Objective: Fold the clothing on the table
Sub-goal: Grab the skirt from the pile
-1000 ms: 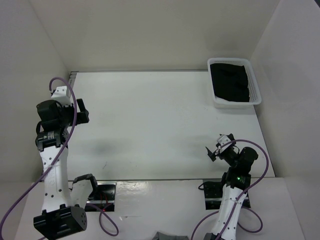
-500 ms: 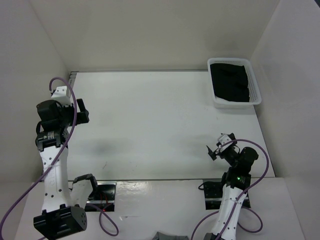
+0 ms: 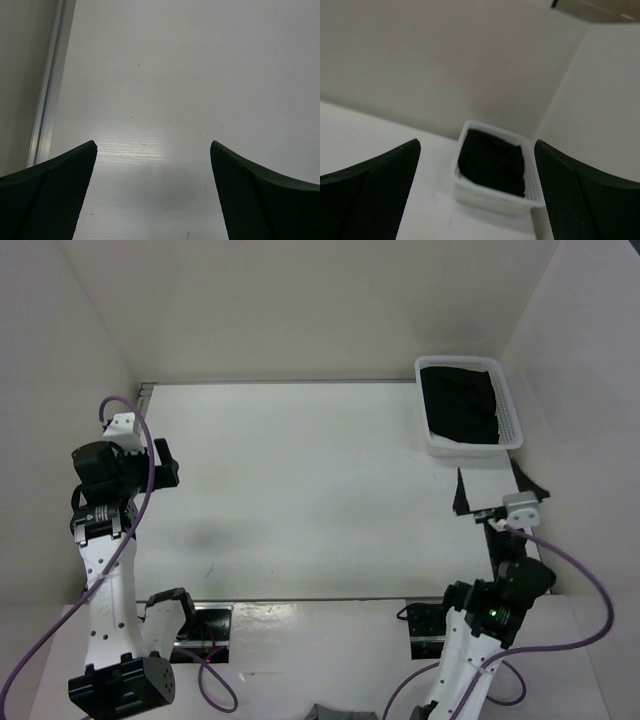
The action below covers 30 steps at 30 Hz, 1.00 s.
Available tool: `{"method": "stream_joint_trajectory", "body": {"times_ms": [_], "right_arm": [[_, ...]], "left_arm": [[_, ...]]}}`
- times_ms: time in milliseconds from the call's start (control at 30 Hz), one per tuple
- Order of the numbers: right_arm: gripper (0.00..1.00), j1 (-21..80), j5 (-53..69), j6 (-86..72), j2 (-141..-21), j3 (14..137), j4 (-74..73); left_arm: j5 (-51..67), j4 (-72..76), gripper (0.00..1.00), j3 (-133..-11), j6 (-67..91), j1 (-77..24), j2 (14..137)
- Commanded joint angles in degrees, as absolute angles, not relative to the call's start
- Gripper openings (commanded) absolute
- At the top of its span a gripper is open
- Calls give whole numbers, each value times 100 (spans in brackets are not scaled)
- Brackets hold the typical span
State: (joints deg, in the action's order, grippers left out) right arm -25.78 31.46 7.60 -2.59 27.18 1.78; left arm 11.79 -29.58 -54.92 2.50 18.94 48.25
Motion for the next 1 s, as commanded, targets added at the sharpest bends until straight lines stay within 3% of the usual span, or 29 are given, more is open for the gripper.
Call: {"method": "stream_joint_trajectory", "body": {"times_ms": [0, 100, 167, 200, 233, 333, 500, 733, 967], "right_arm": [[99, -2610, 2066, -1, -1921, 3847, 844], [99, -2803, 2220, -11, -3289, 4376, 879], [99, -2865, 2461, 483, -4214, 5366, -101], [99, -2865, 2130, 536, -5367, 5866, -567], [99, -2804, 1883, 623, -5970, 6967, -1059], [99, -2418, 1135, 816, -7815, 8563, -2651], [99, -828, -1022, 1151, -8751, 8561, -2251], [99, -439, -589, 1090, -11255, 10721, -3718], [99, -737, -379, 967, -12285, 11556, -3595]], "left_arm": [[1345, -2821, 100, -5476, 114, 1916, 4746], [1397, -2821, 100, -5476, 114, 1916, 4694], [1397, -2821, 100, -5476, 114, 1916, 4693], [1397, -2821, 100, -5476, 114, 1916, 4693], [1397, -2821, 100, -5476, 114, 1916, 4693], [1450, -2821, 100, -5476, 114, 1916, 4746], [1397, -2821, 100, -5476, 114, 1916, 4746], [1397, -2873, 100, -5476, 62, 1916, 4965], [1345, -2874, 100, -5476, 62, 1916, 5027]]}}
